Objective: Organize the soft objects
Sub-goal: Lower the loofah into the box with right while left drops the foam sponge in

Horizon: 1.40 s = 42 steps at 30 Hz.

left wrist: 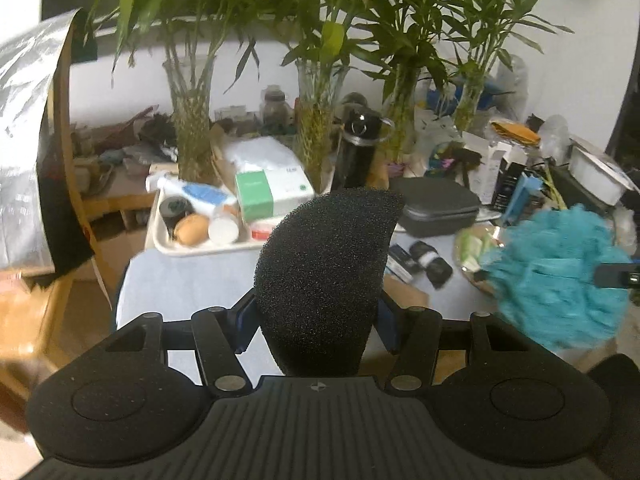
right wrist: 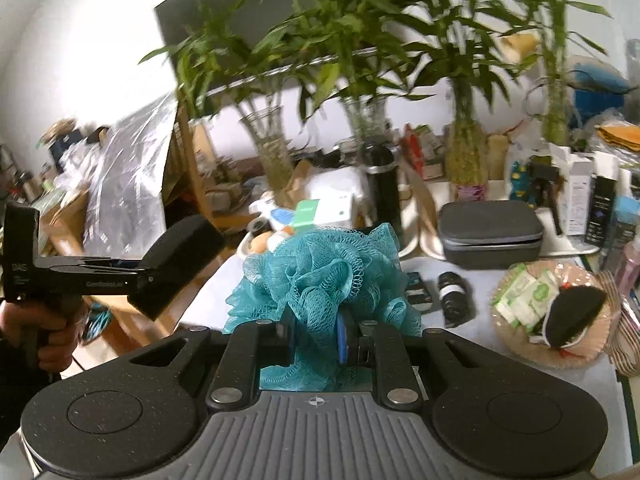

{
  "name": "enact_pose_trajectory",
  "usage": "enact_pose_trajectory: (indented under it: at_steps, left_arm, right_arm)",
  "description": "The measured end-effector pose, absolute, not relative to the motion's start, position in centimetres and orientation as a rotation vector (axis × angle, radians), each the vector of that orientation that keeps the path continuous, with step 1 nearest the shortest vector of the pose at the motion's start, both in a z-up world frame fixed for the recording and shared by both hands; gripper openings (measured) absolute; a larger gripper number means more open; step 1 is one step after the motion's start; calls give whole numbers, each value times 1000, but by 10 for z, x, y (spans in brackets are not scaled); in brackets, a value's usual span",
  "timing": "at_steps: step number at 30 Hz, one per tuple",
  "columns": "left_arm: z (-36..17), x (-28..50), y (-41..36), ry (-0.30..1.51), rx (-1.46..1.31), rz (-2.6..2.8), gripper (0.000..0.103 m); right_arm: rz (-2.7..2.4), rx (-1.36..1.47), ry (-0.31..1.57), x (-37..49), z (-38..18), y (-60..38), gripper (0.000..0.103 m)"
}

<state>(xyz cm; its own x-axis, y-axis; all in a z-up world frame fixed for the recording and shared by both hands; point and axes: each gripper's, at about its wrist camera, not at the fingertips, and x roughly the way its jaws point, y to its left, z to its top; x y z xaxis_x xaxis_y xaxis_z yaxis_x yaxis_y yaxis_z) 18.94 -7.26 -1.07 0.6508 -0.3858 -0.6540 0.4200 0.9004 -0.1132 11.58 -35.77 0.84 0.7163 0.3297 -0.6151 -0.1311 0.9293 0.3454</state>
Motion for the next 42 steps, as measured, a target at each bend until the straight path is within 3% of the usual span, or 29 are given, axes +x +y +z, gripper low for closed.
enact_pose_trajectory:
  at_steps: [12,27,30,33,35,40,42]
  left_arm:
    - [-32,141,-71,810,29,-467,57]
    - [-72,142,-86,942,48,-446,58]
    - [-72,144,-84,928,8,-447,60]
    - [-73,144,-86,935,-12,-442,63]
    - [-71,142,-88,928,-13,-441,69]
    - [-69,136,-94,909,22,-423,77]
    - [-66,133,-97,906,38,-411,77]
  right_arm:
    - [357,219,911,114,-25,-315,21]
    - [299,159,1055,120,-73,-290,22]
    - [309,160,1045,120,-77,-290,35]
    - [295,152,1028,118,-77,-291,55]
    - [280,159,1004,115,-74,-293,80]
    - [223,162,955,110,-64,-298,100]
    - [188,138,935,106,-59,-298,103]
